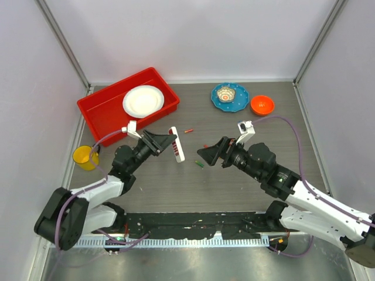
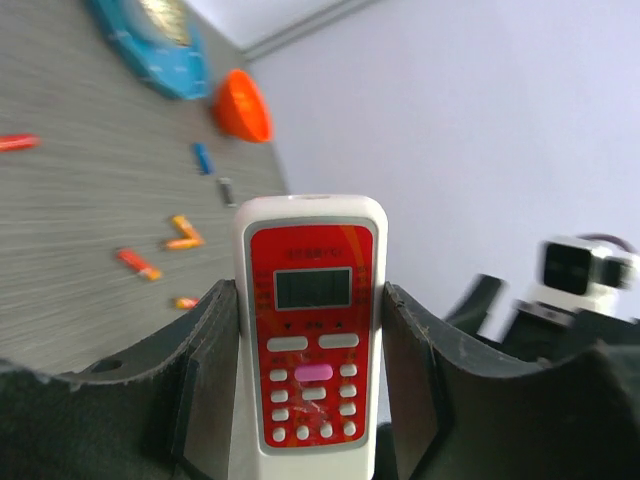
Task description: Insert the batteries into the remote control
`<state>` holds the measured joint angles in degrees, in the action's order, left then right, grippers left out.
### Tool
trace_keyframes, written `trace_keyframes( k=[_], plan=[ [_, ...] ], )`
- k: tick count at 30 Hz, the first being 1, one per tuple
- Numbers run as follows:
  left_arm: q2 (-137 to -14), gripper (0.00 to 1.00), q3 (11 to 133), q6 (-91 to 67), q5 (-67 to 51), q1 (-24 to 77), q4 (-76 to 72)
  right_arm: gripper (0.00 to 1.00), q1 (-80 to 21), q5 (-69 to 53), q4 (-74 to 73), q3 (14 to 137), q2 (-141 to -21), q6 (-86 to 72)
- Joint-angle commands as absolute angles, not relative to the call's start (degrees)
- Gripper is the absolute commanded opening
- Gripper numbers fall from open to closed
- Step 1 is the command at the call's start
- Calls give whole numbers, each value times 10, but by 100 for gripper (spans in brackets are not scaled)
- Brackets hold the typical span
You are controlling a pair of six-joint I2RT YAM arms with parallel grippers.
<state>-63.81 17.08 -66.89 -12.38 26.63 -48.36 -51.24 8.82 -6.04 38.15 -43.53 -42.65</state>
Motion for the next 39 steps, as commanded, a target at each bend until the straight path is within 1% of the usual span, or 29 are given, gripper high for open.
trace_keyframes(
  k=[1,2,4,6,11,16,24,29,35,39],
  plan=[
    [-712,0,172,-786,-278,242,-862,98,-485,-112,91,366,-470,-482],
    [-726,0,176,-801,-293,241,-887,97,-485,-123,104,367,-480,-479],
    [-743,0,193,-819,-328,242,-886,95,-485,-156,115,373,-511,-473],
    [-739,0,193,-817,-333,242,-886,94,-485,-177,137,369,-535,-472],
    [-728,0,204,-812,-358,241,-886,95,-483,-178,204,336,-532,-464],
    [-725,0,201,-811,-358,241,-886,95,-474,-196,267,303,-555,-490],
    [-720,0,196,-804,-354,242,-886,95,-471,-184,376,272,-589,-532],
    [-719,0,197,-805,-345,244,-886,95,-471,-183,426,273,-619,-552],
    [-720,0,208,-806,-338,250,-886,93,-470,-212,504,271,-666,-589],
    [-719,0,214,-808,-334,254,-886,92,-471,-228,522,273,-685,-595]
  ],
)
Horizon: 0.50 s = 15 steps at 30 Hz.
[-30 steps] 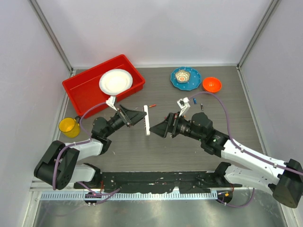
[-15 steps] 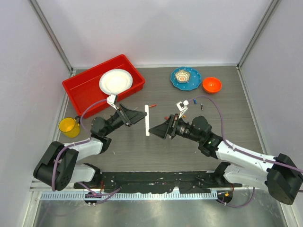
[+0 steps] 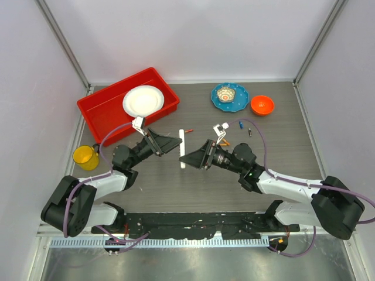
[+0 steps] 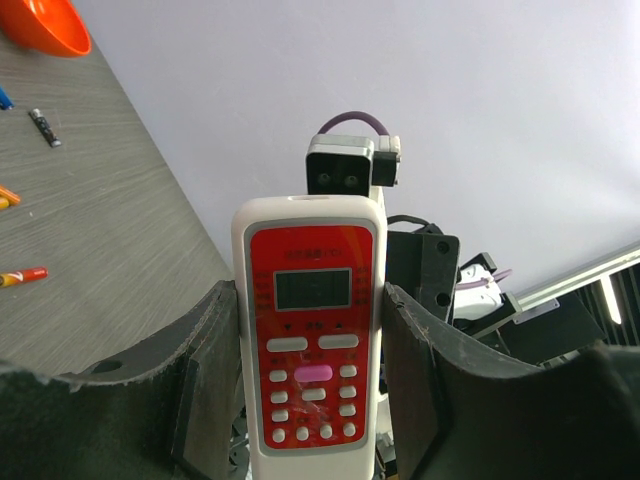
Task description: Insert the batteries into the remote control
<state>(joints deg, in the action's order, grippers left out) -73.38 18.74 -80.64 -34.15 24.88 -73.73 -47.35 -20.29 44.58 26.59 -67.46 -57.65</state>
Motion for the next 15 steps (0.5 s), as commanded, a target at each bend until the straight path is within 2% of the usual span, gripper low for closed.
trace_keyframes(
  k=[1,8,15],
  plan=[
    [-719,0,215,-808,-334,256,-886,91,-471,-232,528,273,-692,-598],
    [-712,0,223,-819,-328,265,-886,87,-469,-253,628,255,-726,-631],
    [-708,0,228,-824,-323,266,-886,75,-468,-275,686,248,-751,-657]
  ],
)
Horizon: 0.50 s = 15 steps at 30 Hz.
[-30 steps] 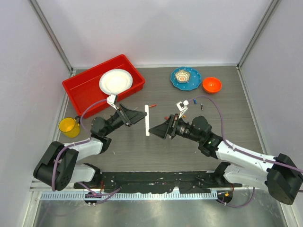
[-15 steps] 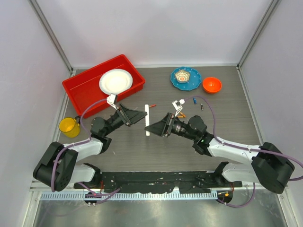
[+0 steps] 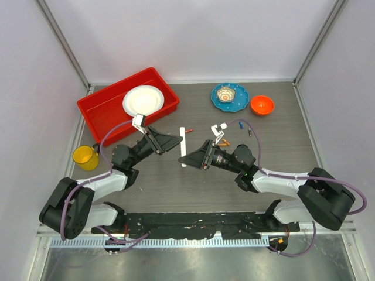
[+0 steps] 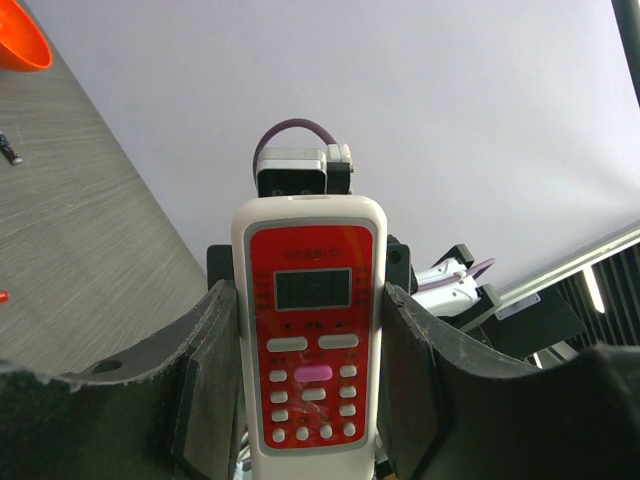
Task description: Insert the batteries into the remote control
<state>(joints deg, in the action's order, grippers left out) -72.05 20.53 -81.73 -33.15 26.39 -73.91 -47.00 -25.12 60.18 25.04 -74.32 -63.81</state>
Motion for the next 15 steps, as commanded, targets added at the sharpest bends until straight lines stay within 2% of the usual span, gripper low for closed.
trace_keyframes(
  k=[1,5,6,8,9,11,12,13,15],
  plan=[
    [-707,0,228,-824,-323,267,-886,73,-468,-278,690,248,-752,-657],
    [-709,0,227,-824,-323,270,-886,58,-468,-286,699,245,-756,-659],
    [-709,0,227,-824,-323,271,-886,50,-468,-289,700,245,-757,-659],
    [-715,0,226,-829,-323,270,-886,41,-468,-301,707,246,-760,-660],
    [-717,1,227,-832,-323,271,-886,32,-468,-304,708,247,-761,-658],
    [-724,31,228,-847,-328,271,-886,23,-468,-317,710,247,-759,-657],
    [-734,49,233,-853,-335,271,-886,14,-465,-321,710,246,-757,-656],
    [-738,68,234,-859,-336,271,-886,9,-463,-326,708,246,-753,-653],
    [-749,82,234,-871,-335,269,-886,2,-459,-343,674,249,-729,-640]
  ],
)
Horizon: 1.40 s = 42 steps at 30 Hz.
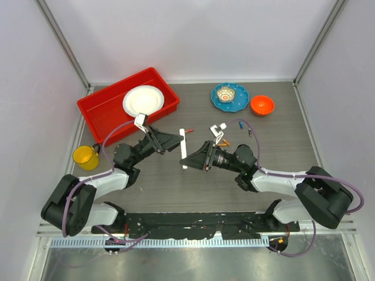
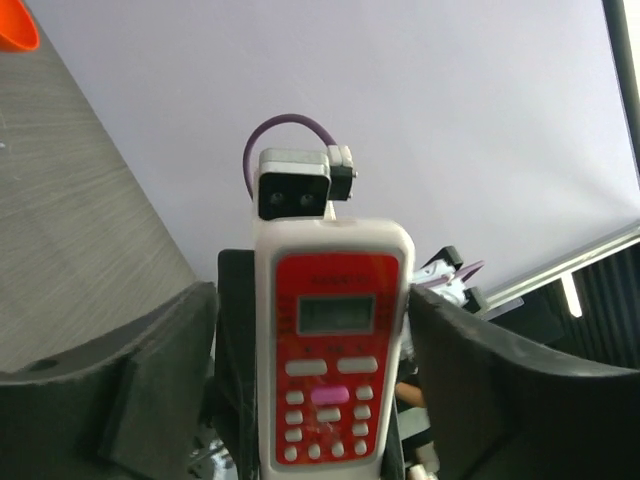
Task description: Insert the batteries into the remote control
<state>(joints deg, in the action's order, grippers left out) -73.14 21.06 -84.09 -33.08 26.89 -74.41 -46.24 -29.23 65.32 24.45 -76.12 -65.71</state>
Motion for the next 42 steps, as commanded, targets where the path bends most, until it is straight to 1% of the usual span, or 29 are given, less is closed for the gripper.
trace_keyframes(
  k=[1,3,4,6,7,8,9,10,12,13,15,16,17,18,20,23,30,34,39,42],
  plan=[
    [-752,99,236,-873,-334,267,-886,1,-458,-347,622,251,-715,-610],
    [-755,100,236,-875,-330,261,-882,1,-458,-367,542,271,-666,-562],
    [-754,100,236,-875,-324,258,-882,1,-458,-369,432,281,-647,-503],
    [-750,100,237,-875,-313,242,-868,1,-460,-351,307,321,-594,-432],
    [-741,100,239,-868,-302,236,-860,1,-459,-326,165,340,-580,-398],
    [-733,100,240,-859,-298,231,-833,1,-461,-297,97,378,-568,-328],
    [-723,100,242,-847,-294,224,-808,1,-461,-226,40,396,-554,-301],
    [-691,100,244,-800,-291,224,-776,1,-466,-183,-72,415,-552,-272],
    [-651,100,269,-735,-279,228,-599,1,-477,-91,-159,461,-554,-216],
    [-603,100,283,-646,-266,232,-439,1,-492,-20,-215,471,-565,-201],
    [-565,100,325,-564,-200,266,-320,1,-511,57,-256,491,-581,-169],
    [-553,100,339,-531,-180,281,-276,1,-523,127,-281,496,-592,-165],
    [-542,100,371,-480,-138,296,-201,1,-541,153,-286,497,-597,-162],
    [-541,100,383,-462,-124,323,-168,1,-550,165,-287,497,-599,-156],
    [-550,100,411,-441,-103,341,-105,1,-573,194,-268,492,-595,-152],
    [-560,100,404,-453,-105,352,-94,1,-598,231,-256,500,-599,-127],
    [-563,100,392,-475,-100,381,-72,1,-614,200,-243,510,-577,-95],
    [-574,100,375,-489,-98,405,-125,1,-616,185,-233,504,-571,-103],
    [-594,100,374,-498,-59,450,-143,1,-617,180,-215,497,-570,-131],
    [-600,100,344,-527,-45,462,-212,1,-618,163,-202,490,-570,-146]
  ],
)
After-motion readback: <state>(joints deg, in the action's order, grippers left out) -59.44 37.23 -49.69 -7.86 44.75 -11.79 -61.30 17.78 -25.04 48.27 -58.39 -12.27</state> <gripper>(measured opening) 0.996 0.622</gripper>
